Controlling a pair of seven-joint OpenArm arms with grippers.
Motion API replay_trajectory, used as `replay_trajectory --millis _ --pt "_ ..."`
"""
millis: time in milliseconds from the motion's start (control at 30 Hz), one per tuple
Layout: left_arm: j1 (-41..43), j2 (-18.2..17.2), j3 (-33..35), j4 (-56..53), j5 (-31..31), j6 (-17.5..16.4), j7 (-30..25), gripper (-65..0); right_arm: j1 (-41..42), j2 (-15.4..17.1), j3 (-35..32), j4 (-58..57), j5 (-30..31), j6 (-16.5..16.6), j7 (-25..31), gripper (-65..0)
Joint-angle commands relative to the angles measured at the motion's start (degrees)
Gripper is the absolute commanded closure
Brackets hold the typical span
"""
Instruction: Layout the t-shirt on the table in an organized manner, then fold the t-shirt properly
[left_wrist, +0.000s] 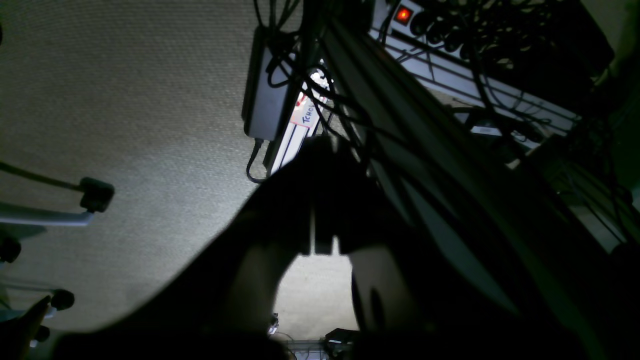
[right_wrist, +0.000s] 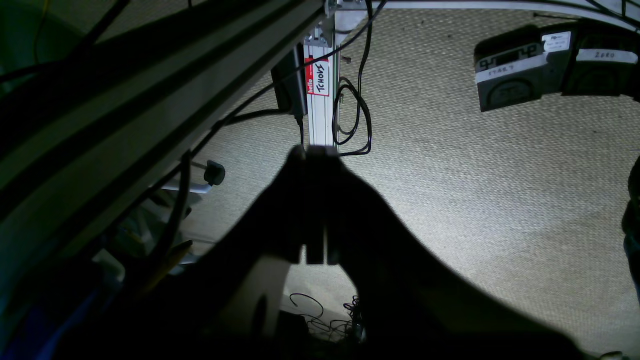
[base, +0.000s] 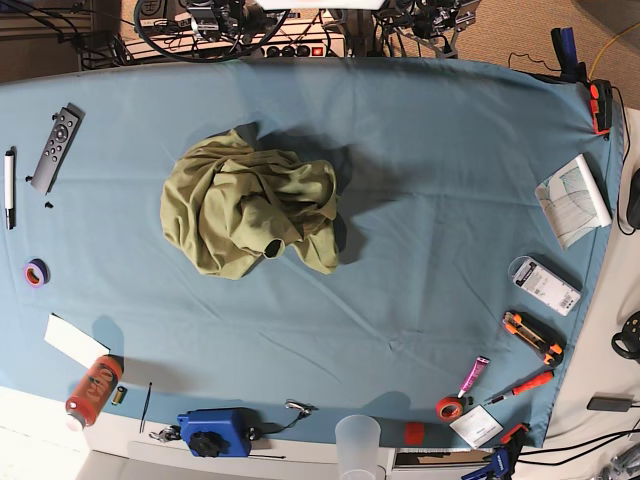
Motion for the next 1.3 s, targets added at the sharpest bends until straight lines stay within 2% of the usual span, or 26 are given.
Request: replay_trajectory --millis 0,700,933,1100,1267 --pt "0.2 0.0 0.2 0.3 0.0 -0.5 0.0 0.0 0.0 0.4 0.1 0.4 0.5 0.5 0.2 0.0" --pt "0.3 -0.2 0.2 0.3 0.0 -0.5 0.0 0.0 0.0 0.5 0.1 0.5 0.6 0.5 -0.2 0.0" --pt "2.8 -3.1 0.2 1.4 0.0 -3.1 -0.3 0.0 0.0 1.7 0.1 0.5 0.7 0.5 -0.7 0.0" --pt "7.2 -6.3 0.2 4.9 0.0 -3.4 -3.5 0.0 -0.2 4.0 0.1 0.5 1.0 0.6 -1.8 0.0" --pt "12.2 -9.1 0.2 10.3 0.0 -3.4 -3.5 0.0 -1.4 7.1 0.1 0.5 7.0 0.6 -3.9 0.0"
